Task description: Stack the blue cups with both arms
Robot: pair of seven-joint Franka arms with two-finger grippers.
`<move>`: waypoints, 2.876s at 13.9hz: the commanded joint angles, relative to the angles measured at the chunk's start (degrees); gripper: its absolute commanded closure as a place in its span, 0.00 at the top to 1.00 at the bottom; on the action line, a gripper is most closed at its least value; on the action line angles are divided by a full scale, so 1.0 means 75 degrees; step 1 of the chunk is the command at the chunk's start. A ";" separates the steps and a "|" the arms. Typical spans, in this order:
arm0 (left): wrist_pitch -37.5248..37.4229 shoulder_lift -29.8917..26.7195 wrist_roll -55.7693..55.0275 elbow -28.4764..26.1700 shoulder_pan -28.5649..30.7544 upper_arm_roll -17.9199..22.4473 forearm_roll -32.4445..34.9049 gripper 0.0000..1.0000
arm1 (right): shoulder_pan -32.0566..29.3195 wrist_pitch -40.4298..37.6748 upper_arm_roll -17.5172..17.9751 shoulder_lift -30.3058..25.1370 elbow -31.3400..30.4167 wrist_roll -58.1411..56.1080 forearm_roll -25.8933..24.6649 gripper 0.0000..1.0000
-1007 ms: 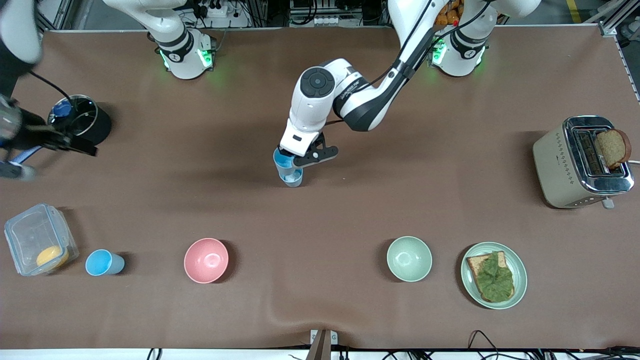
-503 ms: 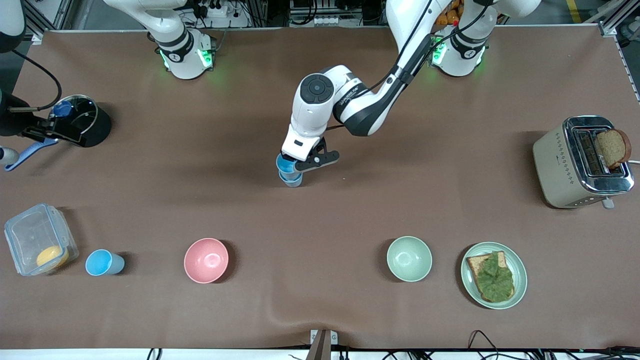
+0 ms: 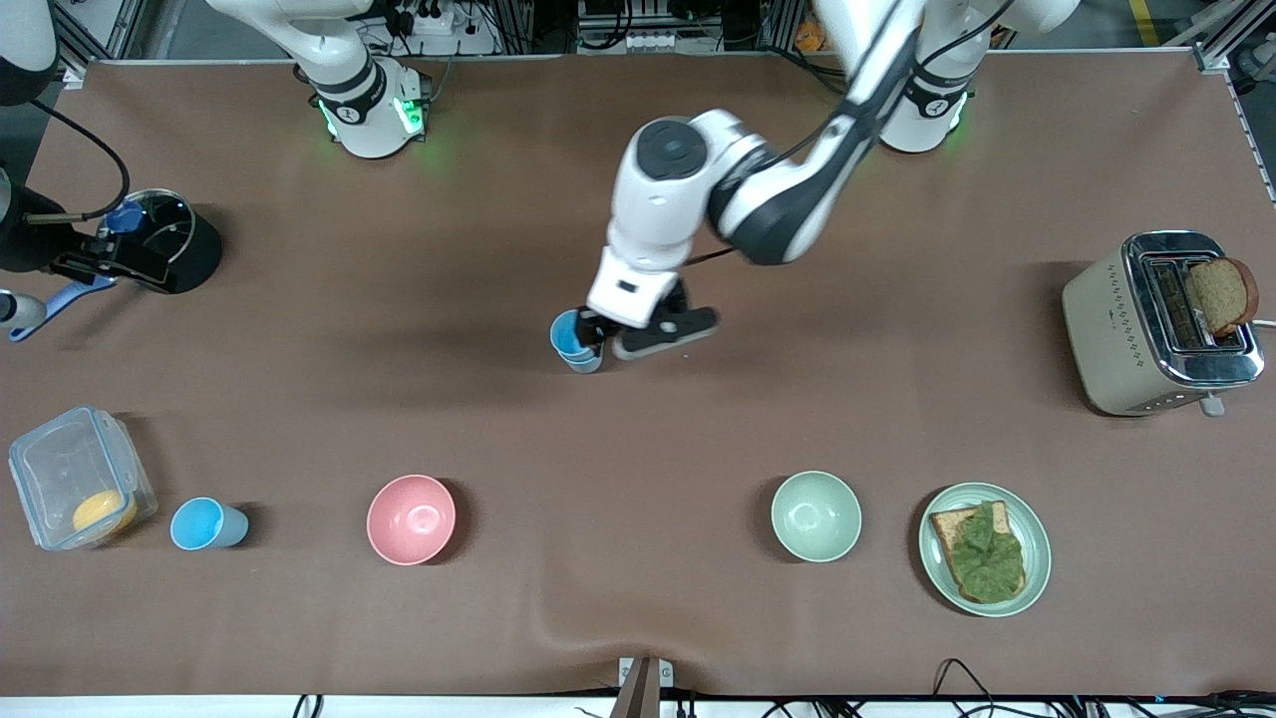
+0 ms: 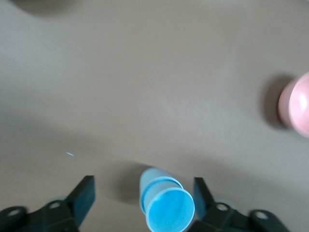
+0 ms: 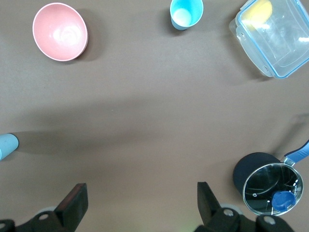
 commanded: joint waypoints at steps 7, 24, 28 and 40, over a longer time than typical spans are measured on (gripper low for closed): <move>-0.3360 -0.2893 0.4062 -0.0254 0.2380 -0.0105 0.0132 1.00 | -0.0021 -0.0054 0.0038 -0.0101 -0.0098 -0.0075 -0.0085 1.00; -0.5484 -0.3997 0.7842 -0.0324 0.4914 -0.0140 -0.0103 1.00 | -0.0057 -0.0113 0.0026 -0.0090 -0.0098 -0.0075 -0.0085 1.00; -0.5532 -0.3939 0.7876 -0.0278 0.4926 -0.0140 -0.0114 1.00 | -0.0057 -0.0113 0.0026 -0.0090 -0.0098 -0.0087 -0.0085 1.00; -0.4922 -0.3705 0.7864 -0.0431 0.5195 -0.0140 -0.0267 1.00 | -0.0080 -0.0148 0.0026 -0.0090 -0.0110 -0.0087 -0.0085 1.00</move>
